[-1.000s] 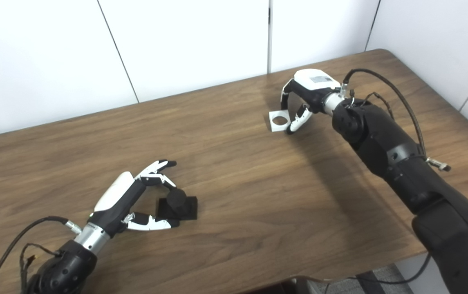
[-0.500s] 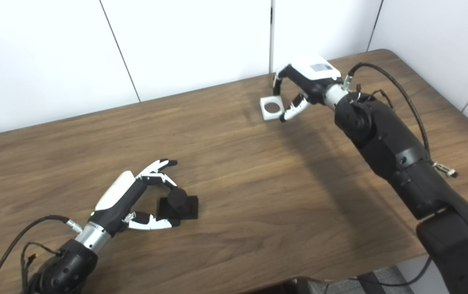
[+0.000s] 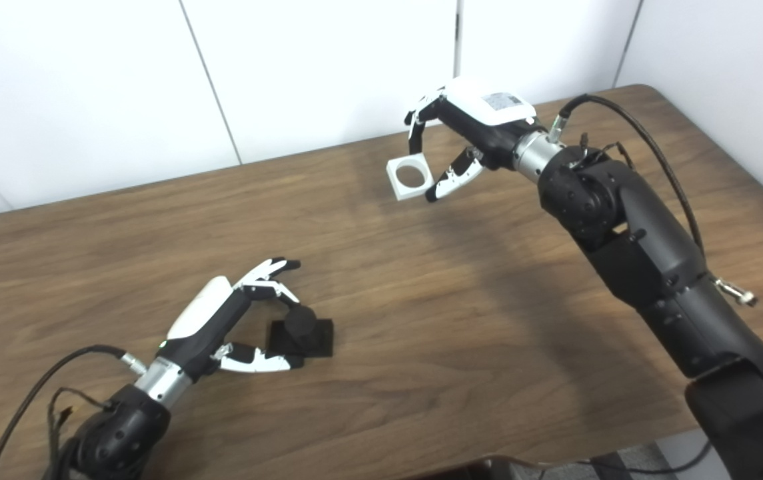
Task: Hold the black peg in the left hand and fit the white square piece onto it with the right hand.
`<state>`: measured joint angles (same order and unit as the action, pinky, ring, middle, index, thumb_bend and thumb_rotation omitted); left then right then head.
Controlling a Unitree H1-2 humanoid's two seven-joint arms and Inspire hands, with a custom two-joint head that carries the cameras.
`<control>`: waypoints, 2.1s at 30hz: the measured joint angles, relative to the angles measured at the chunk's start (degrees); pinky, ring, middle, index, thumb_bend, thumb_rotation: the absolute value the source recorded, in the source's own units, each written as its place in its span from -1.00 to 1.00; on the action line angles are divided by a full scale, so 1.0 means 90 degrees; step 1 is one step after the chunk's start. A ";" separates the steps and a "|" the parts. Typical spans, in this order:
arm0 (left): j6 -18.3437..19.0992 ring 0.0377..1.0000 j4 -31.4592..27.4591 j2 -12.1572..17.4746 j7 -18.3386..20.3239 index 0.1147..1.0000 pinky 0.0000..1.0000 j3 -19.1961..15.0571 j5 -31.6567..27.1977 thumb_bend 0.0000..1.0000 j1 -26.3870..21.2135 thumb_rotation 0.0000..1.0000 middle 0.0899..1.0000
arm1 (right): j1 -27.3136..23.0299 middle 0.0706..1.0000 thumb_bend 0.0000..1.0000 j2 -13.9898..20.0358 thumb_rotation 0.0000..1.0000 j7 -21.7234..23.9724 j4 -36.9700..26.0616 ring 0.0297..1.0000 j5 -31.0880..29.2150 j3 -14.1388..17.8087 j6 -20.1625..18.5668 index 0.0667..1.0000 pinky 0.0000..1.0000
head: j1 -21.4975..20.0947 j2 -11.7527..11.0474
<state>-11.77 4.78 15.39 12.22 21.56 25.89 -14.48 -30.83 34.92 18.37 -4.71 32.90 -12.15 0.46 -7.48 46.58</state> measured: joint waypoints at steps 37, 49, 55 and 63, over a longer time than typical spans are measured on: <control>0.0244 0.95 -0.0012 -0.0238 -0.0014 -0.14 0.67 0.0054 0.0194 0.04 -0.0052 -0.84 0.86 | 0.0451 0.51 0.04 -0.0725 -0.72 0.1473 -0.1751 0.76 -0.0701 -0.0364 -0.0304 -0.12 0.81 | 0.0821 0.0176; 0.0296 0.95 -0.0014 -0.0289 -0.0015 -0.14 0.67 0.0058 0.0273 0.04 -0.0067 -0.84 0.86 | 0.0452 0.54 0.04 -0.0887 -0.72 0.1667 -0.1717 0.78 -0.0676 -0.0668 -0.0307 -0.12 0.89 | 0.0899 0.0215; 0.0337 0.95 -0.0016 -0.0321 -0.0015 -0.14 0.67 0.0056 0.0281 0.04 -0.0067 -0.84 0.86 | 0.0452 0.55 0.04 -0.0976 -0.72 0.1728 -0.1677 0.76 -0.0575 -0.0737 -0.0347 -0.12 0.86 | 0.0909 0.0244; 0.0338 0.95 -0.0012 -0.0339 -0.0026 -0.14 0.67 0.0054 0.0296 0.04 -0.0067 -0.84 0.86 | 0.0451 0.55 0.04 -0.1078 -0.72 0.1756 -0.1440 0.77 -0.0562 -0.0844 -0.0324 -0.12 0.85 | 0.0919 0.0264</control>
<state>-8.73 4.67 12.34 11.99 22.04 28.56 -15.09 -26.77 25.22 34.17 -17.67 27.84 -19.74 -2.46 0.79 48.96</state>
